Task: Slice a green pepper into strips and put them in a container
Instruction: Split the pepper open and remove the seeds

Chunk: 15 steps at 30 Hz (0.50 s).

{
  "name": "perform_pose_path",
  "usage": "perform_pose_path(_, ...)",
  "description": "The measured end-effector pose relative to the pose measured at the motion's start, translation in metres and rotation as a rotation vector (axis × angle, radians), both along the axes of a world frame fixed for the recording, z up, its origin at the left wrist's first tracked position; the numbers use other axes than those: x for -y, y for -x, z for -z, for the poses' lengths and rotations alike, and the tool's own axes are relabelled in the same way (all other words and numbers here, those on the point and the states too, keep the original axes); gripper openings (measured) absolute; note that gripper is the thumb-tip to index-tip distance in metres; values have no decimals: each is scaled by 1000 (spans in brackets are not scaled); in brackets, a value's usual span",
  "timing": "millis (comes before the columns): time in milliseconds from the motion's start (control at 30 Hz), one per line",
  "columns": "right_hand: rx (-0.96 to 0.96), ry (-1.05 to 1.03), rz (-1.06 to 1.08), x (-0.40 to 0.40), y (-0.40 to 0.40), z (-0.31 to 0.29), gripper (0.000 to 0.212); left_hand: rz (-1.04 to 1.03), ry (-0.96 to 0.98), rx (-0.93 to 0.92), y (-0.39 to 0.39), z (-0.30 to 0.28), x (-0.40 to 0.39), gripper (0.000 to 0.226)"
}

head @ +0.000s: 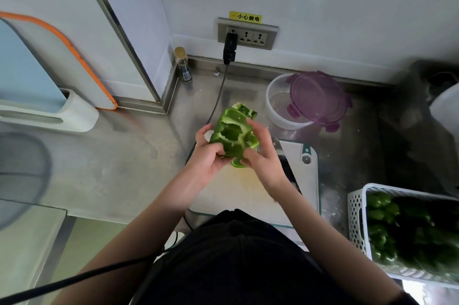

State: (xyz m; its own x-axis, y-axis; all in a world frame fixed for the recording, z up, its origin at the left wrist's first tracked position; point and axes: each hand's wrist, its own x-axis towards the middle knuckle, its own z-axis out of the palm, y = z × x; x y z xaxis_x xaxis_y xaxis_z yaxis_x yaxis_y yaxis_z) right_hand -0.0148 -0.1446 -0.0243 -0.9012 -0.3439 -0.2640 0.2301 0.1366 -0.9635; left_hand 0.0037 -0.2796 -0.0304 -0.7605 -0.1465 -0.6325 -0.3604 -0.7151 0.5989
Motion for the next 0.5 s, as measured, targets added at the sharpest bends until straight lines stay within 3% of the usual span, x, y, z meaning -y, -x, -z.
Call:
perform_pose_path(67,82,62,103,8,5,-7,59,7,-77,-64,3,-1,-6,77)
perform_pose_path(200,-128,-238,135,4,26,0,49,59,-55,-42,13,-5,-11,75)
perform_pose_path(267,-301,-294,87,-2,29,-1,49,45,-83,52,18,-7,-10,62)
perform_pose_path(333,-552,-335,3,-5,25,-2,55,1,-243,137,23,-8,-7,33)
perform_pose_path(400,-763,-363,-165,-6,19,3,63,-74,-417,169,26,-7,-4,36)
perform_pose_path(500,-643,-238,-330,-12,17,1,61,-122,-459,122,32,5,1,54)
